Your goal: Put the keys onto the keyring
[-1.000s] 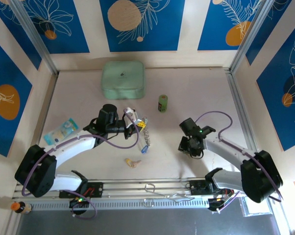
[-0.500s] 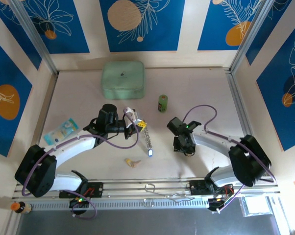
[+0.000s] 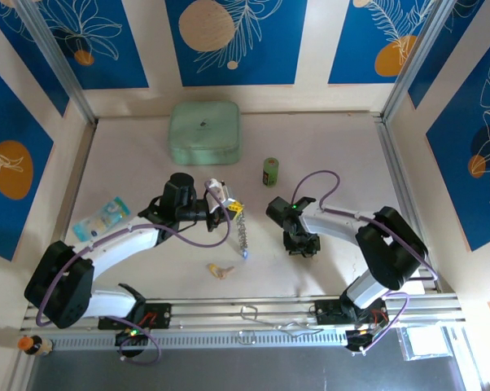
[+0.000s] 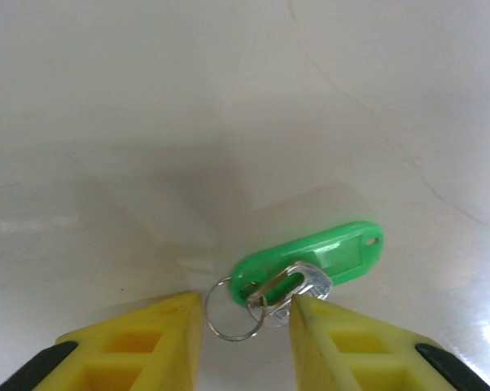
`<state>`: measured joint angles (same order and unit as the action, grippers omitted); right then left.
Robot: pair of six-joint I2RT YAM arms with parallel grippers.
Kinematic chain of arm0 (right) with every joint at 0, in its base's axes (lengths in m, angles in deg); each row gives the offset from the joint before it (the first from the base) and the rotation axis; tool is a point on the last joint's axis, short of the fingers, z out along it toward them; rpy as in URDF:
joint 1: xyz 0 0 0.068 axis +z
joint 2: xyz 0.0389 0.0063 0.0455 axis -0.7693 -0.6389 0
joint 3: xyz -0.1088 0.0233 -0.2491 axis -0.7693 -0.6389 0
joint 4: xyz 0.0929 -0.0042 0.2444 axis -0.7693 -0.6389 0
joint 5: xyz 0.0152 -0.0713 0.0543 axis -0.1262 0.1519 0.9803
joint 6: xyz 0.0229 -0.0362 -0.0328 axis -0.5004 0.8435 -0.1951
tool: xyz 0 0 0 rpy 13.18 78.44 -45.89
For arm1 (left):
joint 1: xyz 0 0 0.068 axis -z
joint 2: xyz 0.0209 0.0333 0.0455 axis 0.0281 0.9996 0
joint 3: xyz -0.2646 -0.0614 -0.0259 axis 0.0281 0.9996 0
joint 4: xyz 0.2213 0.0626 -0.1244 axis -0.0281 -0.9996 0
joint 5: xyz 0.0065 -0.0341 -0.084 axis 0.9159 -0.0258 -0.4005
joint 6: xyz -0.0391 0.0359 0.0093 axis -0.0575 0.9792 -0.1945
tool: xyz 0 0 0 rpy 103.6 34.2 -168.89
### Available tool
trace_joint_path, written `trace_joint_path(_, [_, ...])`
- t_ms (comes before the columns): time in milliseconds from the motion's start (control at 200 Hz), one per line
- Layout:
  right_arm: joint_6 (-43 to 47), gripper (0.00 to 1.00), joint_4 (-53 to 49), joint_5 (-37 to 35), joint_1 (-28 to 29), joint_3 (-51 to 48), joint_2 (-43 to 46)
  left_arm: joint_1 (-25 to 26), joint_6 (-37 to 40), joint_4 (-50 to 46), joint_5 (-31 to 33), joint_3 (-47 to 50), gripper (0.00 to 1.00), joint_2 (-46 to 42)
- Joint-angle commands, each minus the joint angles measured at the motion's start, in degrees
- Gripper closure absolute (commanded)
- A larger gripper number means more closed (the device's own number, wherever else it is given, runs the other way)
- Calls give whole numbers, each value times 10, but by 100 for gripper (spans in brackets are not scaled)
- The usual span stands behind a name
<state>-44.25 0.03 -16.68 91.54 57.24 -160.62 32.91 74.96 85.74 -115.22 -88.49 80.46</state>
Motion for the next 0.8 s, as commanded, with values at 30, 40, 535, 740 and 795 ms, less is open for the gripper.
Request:
trace_joint_path(30, [-1, 68, -32, -30, 1, 14, -8, 5, 4, 17, -23, 0, 100, -18])
trace_joint_path(40, [-1, 68, -32, -31, 0, 15, -8, 5, 4, 17, -23, 0, 100, -18])
trace_joint_path(535, [0, 68, -31, -46, -6, 33, -31, 6, 7, 16, -22, 1, 100, -24])
trace_joint_path(740, [-49, 67, -66, -48, -9, 42, 5, 6, 7, 16, -22, 3, 100, -24])
trace_joint_path(795, [-97, 67, -76, -28, -15, 37, 38, 6, 7, 16, -22, 2, 100, -24])
